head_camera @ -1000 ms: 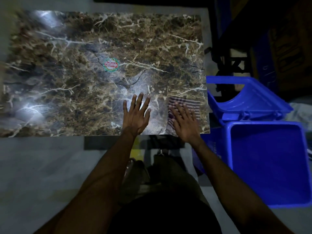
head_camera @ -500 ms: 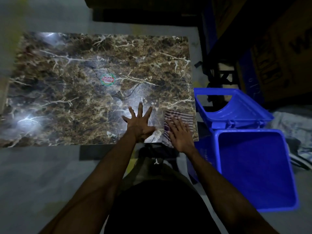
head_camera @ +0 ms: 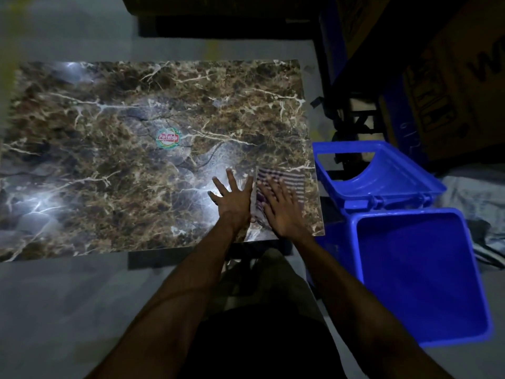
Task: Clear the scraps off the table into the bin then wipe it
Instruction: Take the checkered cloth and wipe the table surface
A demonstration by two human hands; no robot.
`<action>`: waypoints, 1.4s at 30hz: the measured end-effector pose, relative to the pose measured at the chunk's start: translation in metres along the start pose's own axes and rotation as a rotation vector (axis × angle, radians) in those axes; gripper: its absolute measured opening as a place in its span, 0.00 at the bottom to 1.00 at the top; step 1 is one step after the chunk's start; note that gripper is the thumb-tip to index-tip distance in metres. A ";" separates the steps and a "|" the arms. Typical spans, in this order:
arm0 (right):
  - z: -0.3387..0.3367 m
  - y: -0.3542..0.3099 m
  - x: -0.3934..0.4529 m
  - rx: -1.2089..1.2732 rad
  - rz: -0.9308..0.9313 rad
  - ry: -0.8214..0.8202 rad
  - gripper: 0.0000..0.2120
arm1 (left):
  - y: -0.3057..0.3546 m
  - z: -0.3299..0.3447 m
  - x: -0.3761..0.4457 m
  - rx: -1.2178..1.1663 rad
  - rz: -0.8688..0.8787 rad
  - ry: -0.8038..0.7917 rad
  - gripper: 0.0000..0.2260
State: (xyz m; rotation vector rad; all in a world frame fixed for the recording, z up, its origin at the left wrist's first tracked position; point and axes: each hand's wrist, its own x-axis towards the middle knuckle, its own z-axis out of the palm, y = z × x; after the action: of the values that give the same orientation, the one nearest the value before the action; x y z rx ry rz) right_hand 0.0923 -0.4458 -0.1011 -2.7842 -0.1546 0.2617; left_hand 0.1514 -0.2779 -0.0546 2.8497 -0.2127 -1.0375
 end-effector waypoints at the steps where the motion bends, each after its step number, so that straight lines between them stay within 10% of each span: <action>1: 0.000 0.007 -0.010 -0.026 -0.024 -0.001 0.28 | 0.000 -0.004 0.003 -0.019 0.017 -0.026 0.61; 13: -0.023 0.020 0.074 -0.028 -0.022 0.001 0.27 | 0.013 -0.022 0.017 -0.091 -0.025 -0.093 0.68; 33: 0.009 0.070 -0.041 -0.042 0.247 0.172 0.29 | -0.006 -0.003 0.049 -0.091 0.008 -0.045 0.78; 42: 0.026 0.013 -0.092 0.014 0.425 0.262 0.29 | -0.007 0.007 -0.017 -0.054 0.062 0.153 0.48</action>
State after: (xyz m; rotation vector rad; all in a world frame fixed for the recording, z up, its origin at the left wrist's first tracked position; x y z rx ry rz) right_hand -0.0020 -0.4627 -0.1146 -2.7777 0.5032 -0.0045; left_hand 0.1340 -0.2687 -0.0502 2.8376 -0.2535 -0.7971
